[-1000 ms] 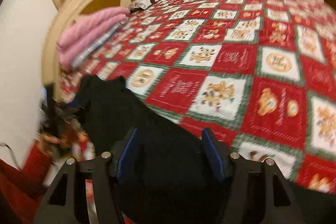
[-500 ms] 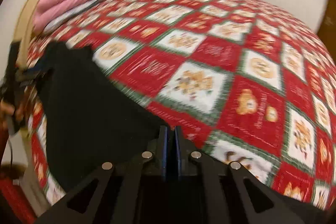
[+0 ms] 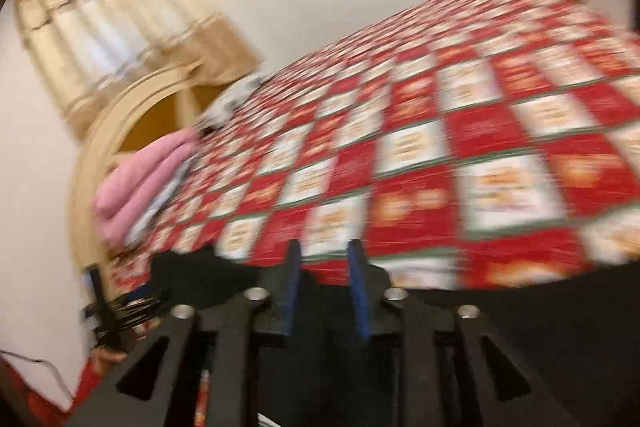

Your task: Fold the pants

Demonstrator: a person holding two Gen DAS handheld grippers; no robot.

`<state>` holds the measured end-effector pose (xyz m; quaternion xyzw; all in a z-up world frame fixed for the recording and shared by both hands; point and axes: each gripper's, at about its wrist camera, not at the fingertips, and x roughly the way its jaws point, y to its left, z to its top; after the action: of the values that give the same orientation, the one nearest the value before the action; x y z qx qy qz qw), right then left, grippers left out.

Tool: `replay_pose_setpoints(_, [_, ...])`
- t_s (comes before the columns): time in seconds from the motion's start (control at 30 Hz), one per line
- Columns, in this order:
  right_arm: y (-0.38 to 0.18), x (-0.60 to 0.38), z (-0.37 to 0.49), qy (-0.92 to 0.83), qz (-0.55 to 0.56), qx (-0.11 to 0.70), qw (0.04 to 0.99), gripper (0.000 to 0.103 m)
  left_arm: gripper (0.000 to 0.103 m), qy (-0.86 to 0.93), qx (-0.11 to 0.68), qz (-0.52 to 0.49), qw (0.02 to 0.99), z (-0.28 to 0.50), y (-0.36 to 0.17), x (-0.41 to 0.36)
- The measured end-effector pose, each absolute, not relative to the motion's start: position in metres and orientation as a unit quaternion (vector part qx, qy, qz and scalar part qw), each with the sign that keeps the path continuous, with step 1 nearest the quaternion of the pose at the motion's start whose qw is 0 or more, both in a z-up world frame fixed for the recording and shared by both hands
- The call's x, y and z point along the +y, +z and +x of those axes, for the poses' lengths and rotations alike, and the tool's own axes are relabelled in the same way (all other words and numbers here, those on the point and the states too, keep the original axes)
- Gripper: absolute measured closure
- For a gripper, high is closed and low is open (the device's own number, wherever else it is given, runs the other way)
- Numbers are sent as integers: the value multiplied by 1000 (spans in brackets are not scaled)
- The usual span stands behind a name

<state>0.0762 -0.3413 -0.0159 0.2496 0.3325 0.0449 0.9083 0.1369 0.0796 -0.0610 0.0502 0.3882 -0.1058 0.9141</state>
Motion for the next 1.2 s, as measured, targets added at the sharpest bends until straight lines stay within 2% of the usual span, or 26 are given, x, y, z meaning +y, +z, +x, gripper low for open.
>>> replay_pose_setpoints(0.2, [-17, -396, -3, -120, 183, 363, 905, 70, 1, -179, 401, 45, 897, 131, -63, 33])
replay_pose_setpoints(0.27, [-35, -421, -16, -178, 161, 409, 880, 72, 1, -192, 404, 62, 892, 127, -64, 21])
replay_pose_setpoints(0.37, [-45, -453, -41, -158, 241, 373, 882, 74, 1, -181, 405, 84, 893, 115, -63, 22])
replay_pose_setpoints(0.43, [-42, -455, -41, -173, 268, 363, 876, 74, 1, -166, 402, 72, 898, 109, -59, 38])
replay_pose_setpoints(0.6, [-20, -400, -26, -165, 184, 320, 915, 71, 1, -95, 394, 30, 914, 90, -58, 107])
replay_pose_setpoints(0.77, [-49, -384, -5, -168, 183, 364, 898, 71, 2, -10, 397, -49, 916, 73, -70, 191])
replay_pose_setpoints(0.87, [-63, -393, -9, -166, 219, 346, 897, 71, 8, 21, 389, -88, 917, 72, -79, 222])
replay_pose_setpoints(0.97, [-62, -388, -8, -165, 206, 349, 899, 71, 12, 36, 382, -127, 914, 85, -83, 235])
replay_pose_setpoints(1.13, [-63, -384, -5, -170, 189, 357, 899, 70, 28, 13, 378, -199, 904, 115, -89, 243])
replay_pose_setpoints(1.2, [-62, -385, -6, -170, 191, 356, 899, 70, 29, 2, 383, -227, 895, 123, -95, 246])
